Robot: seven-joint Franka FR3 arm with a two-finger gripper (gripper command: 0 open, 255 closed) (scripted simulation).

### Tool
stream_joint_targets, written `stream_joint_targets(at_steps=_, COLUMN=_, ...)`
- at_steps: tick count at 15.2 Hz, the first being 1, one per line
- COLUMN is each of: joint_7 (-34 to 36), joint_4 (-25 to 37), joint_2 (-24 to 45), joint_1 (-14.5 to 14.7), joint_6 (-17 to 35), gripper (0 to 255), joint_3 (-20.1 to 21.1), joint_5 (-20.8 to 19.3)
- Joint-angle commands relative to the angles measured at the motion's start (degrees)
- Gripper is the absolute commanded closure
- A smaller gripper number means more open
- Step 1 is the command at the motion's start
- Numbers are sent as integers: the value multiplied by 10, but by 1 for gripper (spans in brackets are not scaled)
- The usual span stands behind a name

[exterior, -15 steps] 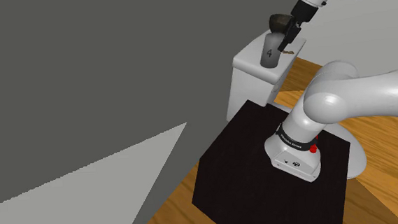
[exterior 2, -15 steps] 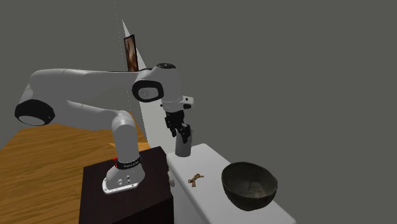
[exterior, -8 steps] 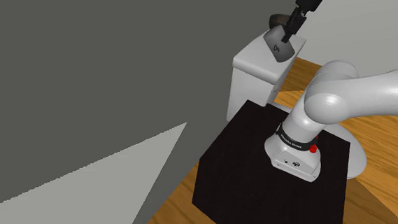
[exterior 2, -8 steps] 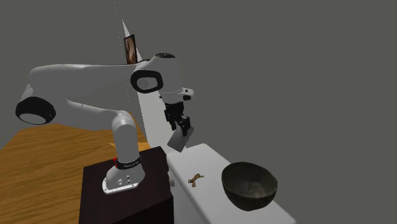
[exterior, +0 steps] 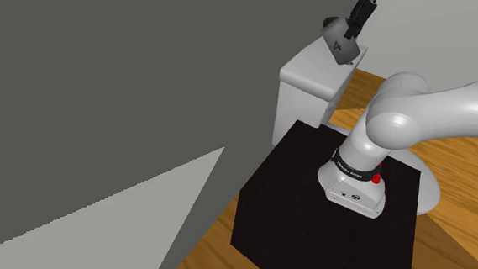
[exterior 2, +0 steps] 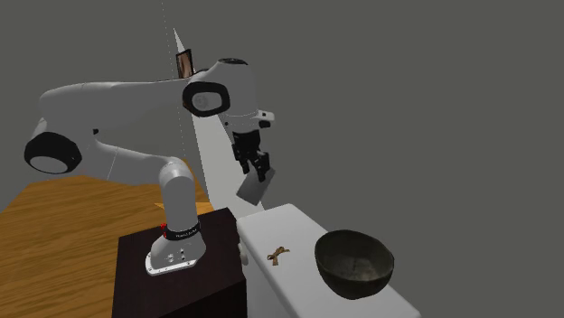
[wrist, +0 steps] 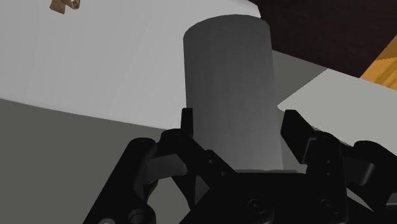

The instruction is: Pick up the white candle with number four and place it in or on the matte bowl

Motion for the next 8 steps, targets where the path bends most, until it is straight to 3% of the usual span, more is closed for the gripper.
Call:
stream_joint_targets(at_steps=1, joint_7=1, joint_4=18, joint_2=7, joint_1=5, joint_6=-11, gripper=255, joint_3=7, joint_5=7)
stream_joint_targets(at_steps=8, joint_7=3, joint_4=77, joint_2=25, joint_1=18, joint_6=-52, gripper=255, joint_3=26, joint_5=27)
